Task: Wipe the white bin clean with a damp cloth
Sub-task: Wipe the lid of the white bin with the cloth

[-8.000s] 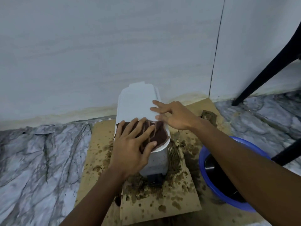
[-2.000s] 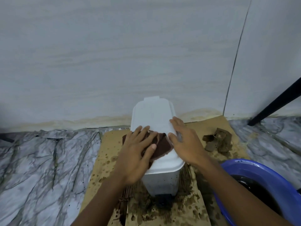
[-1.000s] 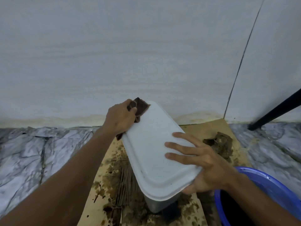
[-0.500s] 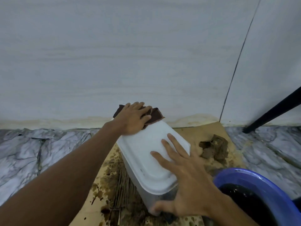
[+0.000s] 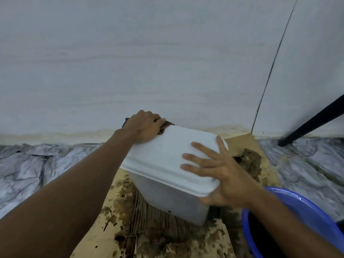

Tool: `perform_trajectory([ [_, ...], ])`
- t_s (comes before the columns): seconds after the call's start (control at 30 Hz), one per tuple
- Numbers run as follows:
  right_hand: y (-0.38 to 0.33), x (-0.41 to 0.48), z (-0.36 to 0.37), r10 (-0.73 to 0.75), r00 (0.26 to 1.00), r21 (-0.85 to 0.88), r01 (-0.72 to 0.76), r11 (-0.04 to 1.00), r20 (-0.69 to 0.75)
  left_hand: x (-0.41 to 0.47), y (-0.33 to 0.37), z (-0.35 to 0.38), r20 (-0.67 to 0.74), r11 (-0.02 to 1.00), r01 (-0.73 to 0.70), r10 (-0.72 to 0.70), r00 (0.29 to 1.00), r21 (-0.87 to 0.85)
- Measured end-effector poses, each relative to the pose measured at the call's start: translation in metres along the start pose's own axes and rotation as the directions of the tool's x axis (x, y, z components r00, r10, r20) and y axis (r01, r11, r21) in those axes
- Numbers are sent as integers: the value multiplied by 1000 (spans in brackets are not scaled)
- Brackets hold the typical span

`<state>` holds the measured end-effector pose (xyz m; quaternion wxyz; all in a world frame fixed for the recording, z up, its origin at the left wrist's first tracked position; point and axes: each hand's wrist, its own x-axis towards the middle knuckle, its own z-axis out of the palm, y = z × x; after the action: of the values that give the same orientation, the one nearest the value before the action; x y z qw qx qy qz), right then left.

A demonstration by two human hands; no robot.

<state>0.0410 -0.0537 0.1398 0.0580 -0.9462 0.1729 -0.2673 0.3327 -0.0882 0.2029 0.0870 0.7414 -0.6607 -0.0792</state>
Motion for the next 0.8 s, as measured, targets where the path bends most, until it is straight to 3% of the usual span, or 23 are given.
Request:
perform_trajectory([
  [0.13, 50, 3, -25, 125, 981, 143, -147, 979, 150, -11, -1, 6, -59, 988, 155, -156, 986, -12],
  [0.3, 60, 12, -27, 253, 945, 172, -290, 942, 208, -31, 6, 18, -138, 953, 302, -295, 946, 35],
  [0.43, 31, 17, -22, 394, 894, 176, -431, 885, 213, -66, 6, 28, -265, 991, 116, -96, 960, 60],
  [0.63, 27, 15, -19, 476, 861, 292, -509, 810, 180, -140, 4, 51, -270, 960, -261, 278, 922, 98],
  [0.7, 27, 12, -22, 495, 851, 301, -525, 796, 176, -150, -10, 54, -294, 946, -304, 323, 899, 111],
  [0.8, 23, 10, -22, 530, 834, 362, -546, 756, 150, -149, -9, 54, -320, 960, -263, 280, 905, 98],
])
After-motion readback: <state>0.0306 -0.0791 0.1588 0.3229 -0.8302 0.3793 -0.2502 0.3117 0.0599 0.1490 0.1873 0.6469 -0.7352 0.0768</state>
